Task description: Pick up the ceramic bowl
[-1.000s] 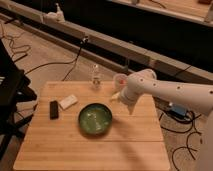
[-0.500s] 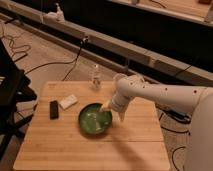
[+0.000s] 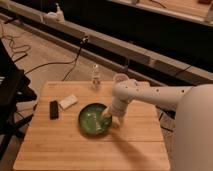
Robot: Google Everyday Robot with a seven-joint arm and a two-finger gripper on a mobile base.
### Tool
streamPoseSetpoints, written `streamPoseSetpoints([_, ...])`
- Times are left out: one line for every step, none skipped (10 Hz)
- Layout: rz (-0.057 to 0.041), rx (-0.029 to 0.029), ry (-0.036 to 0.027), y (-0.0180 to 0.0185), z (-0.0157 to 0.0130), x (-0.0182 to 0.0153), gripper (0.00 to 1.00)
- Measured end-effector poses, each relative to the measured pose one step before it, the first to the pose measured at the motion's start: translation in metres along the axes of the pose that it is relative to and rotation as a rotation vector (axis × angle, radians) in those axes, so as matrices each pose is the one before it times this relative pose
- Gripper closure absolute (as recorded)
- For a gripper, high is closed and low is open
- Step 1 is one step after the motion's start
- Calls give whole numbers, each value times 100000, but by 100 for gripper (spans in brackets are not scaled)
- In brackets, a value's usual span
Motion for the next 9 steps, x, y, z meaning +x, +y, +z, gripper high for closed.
streamPoseSetpoints([300, 1259, -488, -121, 261, -281, 56])
streamPoseSetpoints([436, 697, -939, -11, -49, -392, 68])
streamPoseSetpoints([295, -428, -1357, 280, -471, -402, 78])
streamPoseSetpoints([512, -661, -2350, 172, -880, -652, 88])
streamPoseSetpoints([649, -791, -2000, 58, -840, -527, 95])
streamPoseSetpoints([1763, -2328, -4146, 153, -1918, -1175, 100])
streamPoseSetpoints([1319, -1744, -2571, 27, -1353, -746, 100])
streamPoseSetpoints([1750, -3138, -3415, 237, -2018, -953, 100])
streamPoseSetpoints([779, -2967, -2609, 397, -1628, -640, 100])
